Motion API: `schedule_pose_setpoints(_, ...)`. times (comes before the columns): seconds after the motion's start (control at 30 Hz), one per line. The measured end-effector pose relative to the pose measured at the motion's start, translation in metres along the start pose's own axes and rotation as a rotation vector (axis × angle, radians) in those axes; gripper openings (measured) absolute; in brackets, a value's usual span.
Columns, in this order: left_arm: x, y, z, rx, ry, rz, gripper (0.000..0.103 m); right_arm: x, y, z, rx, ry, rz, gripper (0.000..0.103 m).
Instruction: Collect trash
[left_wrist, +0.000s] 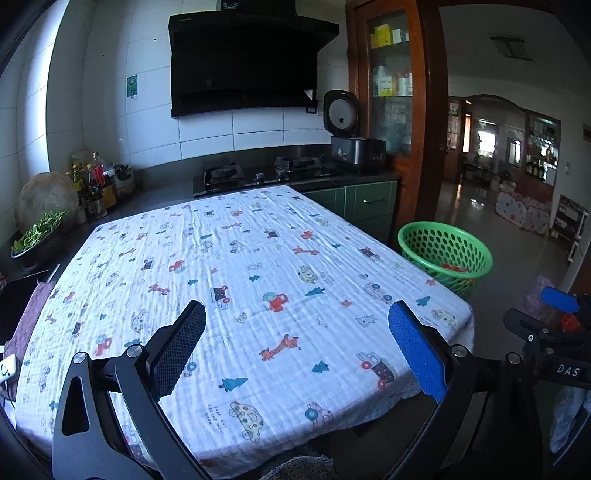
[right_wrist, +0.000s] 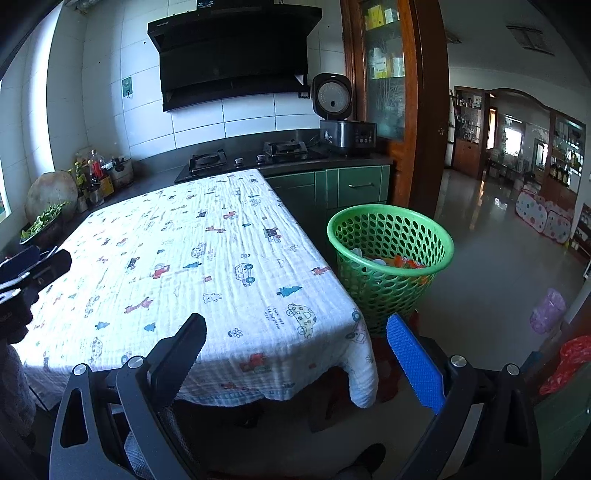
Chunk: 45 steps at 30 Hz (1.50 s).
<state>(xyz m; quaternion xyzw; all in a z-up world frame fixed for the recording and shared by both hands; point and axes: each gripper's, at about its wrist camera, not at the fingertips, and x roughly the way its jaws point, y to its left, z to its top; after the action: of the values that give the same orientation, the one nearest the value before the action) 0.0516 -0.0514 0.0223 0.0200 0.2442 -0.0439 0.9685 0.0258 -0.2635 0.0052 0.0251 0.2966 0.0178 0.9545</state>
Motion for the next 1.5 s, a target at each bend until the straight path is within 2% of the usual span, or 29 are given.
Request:
schedule_pose_setpoints(0.27,0.002,-0.006,-0.006,0.024,0.020,0.018,0.098,-0.003,-0.002,-0.001,0.009,-0.007,0.000,0.096)
schedule_pose_setpoints(0.7,-0.011,-0.001,-0.002,0.008,-0.016,0.037,0.098,-0.004,-0.001,-0.002,0.004,-0.014,-0.003,0.096)
schedule_pose_setpoints(1.5,-0.011,-0.007,-0.001,0.023,-0.014,0.043,0.098,-0.006,-0.001,-0.003,0.011,-0.015,0.005,0.096)
